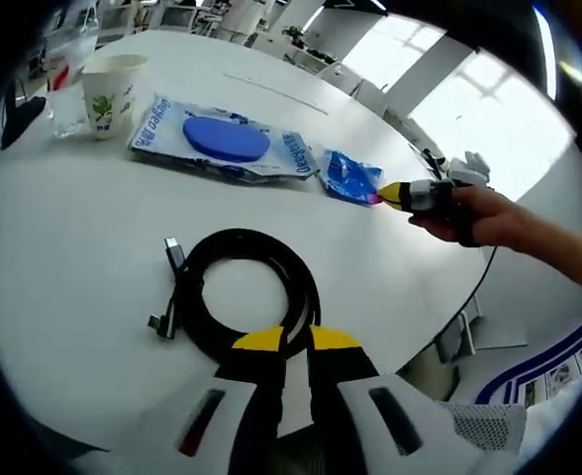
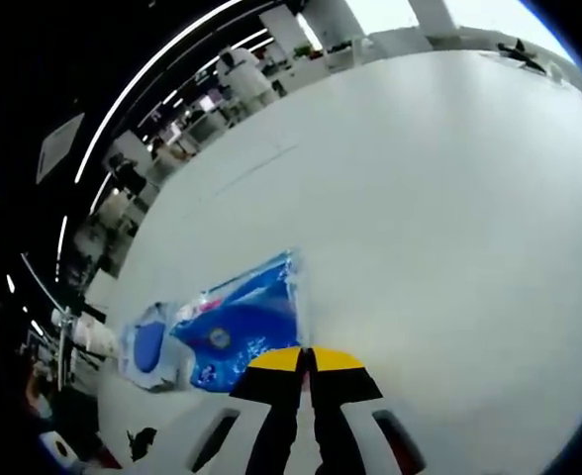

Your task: Arrange the tabletop items into an orderly group along one side of the table until the central work area is clear of visible clutter.

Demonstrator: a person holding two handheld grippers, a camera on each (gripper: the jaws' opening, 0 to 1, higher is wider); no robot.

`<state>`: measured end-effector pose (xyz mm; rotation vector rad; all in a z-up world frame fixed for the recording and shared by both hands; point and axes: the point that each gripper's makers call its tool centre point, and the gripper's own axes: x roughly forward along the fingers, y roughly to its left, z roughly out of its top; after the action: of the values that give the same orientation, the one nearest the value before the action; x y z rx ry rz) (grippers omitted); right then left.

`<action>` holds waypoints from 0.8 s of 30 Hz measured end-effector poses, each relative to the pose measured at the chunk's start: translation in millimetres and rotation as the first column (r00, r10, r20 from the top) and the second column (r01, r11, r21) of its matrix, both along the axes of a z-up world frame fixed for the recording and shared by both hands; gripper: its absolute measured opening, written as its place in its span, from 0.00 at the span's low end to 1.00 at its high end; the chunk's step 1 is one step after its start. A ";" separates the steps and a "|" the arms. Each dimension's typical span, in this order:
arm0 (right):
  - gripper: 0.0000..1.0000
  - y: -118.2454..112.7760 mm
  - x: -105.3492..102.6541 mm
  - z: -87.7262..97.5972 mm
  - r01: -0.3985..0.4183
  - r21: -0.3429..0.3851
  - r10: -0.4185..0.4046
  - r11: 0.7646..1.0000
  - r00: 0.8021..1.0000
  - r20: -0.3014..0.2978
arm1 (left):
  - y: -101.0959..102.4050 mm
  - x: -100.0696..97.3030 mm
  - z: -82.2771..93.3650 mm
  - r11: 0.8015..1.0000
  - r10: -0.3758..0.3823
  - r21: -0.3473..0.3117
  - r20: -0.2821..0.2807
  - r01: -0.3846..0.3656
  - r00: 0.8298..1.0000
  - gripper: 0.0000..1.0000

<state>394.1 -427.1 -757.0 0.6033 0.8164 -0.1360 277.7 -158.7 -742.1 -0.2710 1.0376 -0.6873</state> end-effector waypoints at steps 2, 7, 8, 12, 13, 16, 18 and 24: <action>0.00 0.2 -0.6 0.7 -0.002 0.000 0.002 1.000 1.000 0.000 | 3.4 1.5 0.8 1.000 0.011 -0.001 0.002 -0.011 1.000 0.04; 0.01 -3.2 -0.9 2.1 -0.007 -0.008 0.007 1.000 1.000 0.007 | 14.1 5.9 1.9 0.999 0.041 0.004 0.007 -0.041 0.999 0.04; 0.01 -3.6 -1.6 2.6 -0.007 -0.008 0.007 1.000 1.000 0.009 | 15.8 6.4 2.3 0.999 0.045 0.005 0.008 -0.045 0.999 0.04; 0.02 -4.8 -4.2 3.6 -0.007 -0.010 0.007 1.000 1.000 0.009 | 22.3 8.7 2.2 0.998 0.059 0.008 0.010 -0.059 0.998 0.04; 0.02 -5.3 -4.9 3.3 -0.008 -0.011 0.008 1.000 1.000 0.009 | 23.8 9.2 2.5 0.998 0.063 0.008 0.012 -0.063 0.998 0.04; 0.03 -4.2 -7.6 5.6 -0.011 -0.011 0.011 1.000 1.000 0.011 | 29.1 11.0 2.3 0.997 0.071 0.011 0.016 -0.071 0.997 0.04; 0.03 -1.0 -11.5 9.0 -0.018 -0.013 0.018 1.000 1.000 0.013 | 32.7 12.1 2.9 0.997 0.078 0.013 0.019 -0.078 0.997 0.04; 0.04 10.0 -24.4 13.1 -0.059 -0.034 0.060 0.998 0.998 0.023 | 44.1 15.4 1.8 0.993 0.113 0.018 0.022 -0.113 0.993 0.05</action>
<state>369.7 -417.1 -743.8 0.5480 0.8068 -0.0879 293.1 -114.7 -740.3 -0.3031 1.0001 -0.5771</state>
